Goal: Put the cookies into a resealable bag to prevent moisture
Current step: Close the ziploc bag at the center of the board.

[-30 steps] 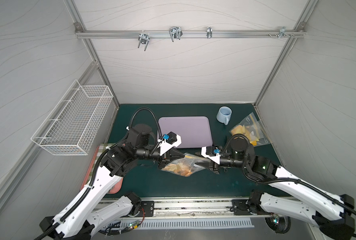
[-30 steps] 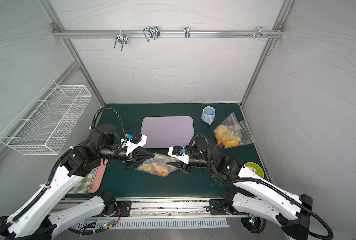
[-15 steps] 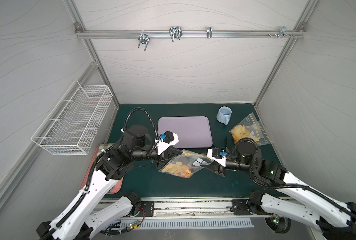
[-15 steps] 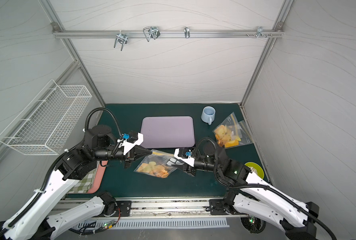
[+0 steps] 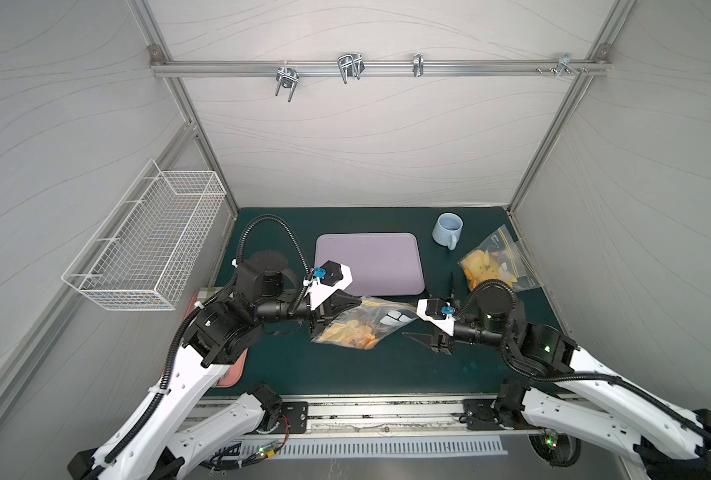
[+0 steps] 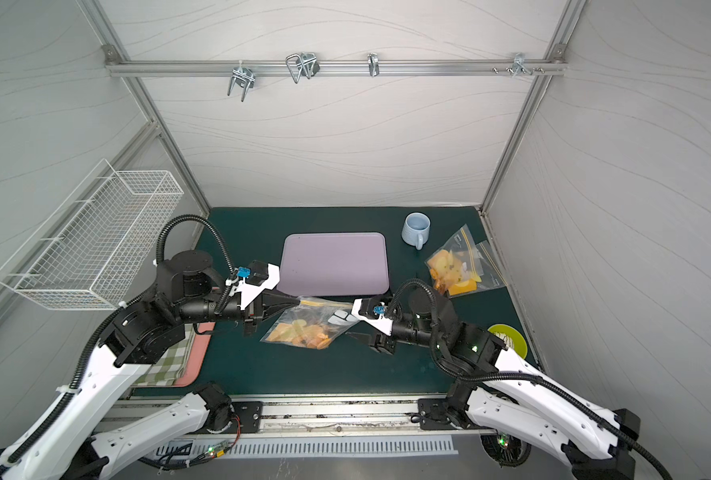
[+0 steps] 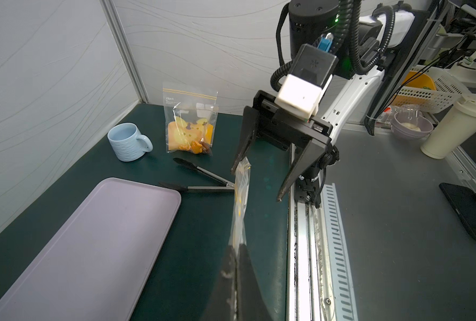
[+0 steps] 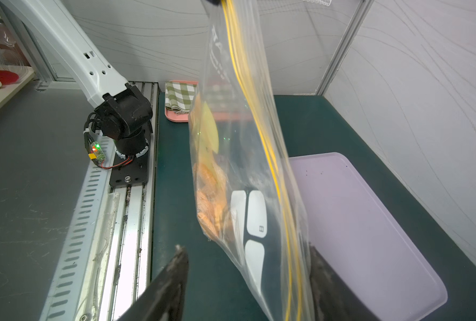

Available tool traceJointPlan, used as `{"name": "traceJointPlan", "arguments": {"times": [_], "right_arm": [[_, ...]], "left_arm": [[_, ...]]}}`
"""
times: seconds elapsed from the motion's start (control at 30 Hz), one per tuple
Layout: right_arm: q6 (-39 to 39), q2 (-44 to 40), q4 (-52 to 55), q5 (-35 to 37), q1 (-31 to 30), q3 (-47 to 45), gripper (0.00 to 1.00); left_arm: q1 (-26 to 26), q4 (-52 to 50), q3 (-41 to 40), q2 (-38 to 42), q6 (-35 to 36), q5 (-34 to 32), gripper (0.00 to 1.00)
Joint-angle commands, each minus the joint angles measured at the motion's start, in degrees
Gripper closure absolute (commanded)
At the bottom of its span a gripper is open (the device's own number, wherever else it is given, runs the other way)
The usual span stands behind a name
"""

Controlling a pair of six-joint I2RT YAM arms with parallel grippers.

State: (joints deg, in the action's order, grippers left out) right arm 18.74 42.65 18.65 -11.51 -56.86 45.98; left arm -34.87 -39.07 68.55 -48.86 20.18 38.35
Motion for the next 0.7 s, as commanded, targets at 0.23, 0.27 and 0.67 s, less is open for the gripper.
{"name": "traceJointPlan", "arguments": {"times": [0.23,0.27,0.67], "right_arm": [[0.5,-0.1,0.1,-0.3,1.0,0.1,0.73],[0.5,-0.2,0.1,-0.4,1.0,0.1,0.72],[-0.1,0.0,-0.5,-1.7,1.4,0.7,0.77]], "left_arm": [[0.2,1.3,2.7,0.7,1.4,0.9,1.0],[0.3,1.2,2.7,0.8,1.4,0.9,1.0],[0.2,0.8,2.7,0.6,1.6,1.8,1.0]]}}
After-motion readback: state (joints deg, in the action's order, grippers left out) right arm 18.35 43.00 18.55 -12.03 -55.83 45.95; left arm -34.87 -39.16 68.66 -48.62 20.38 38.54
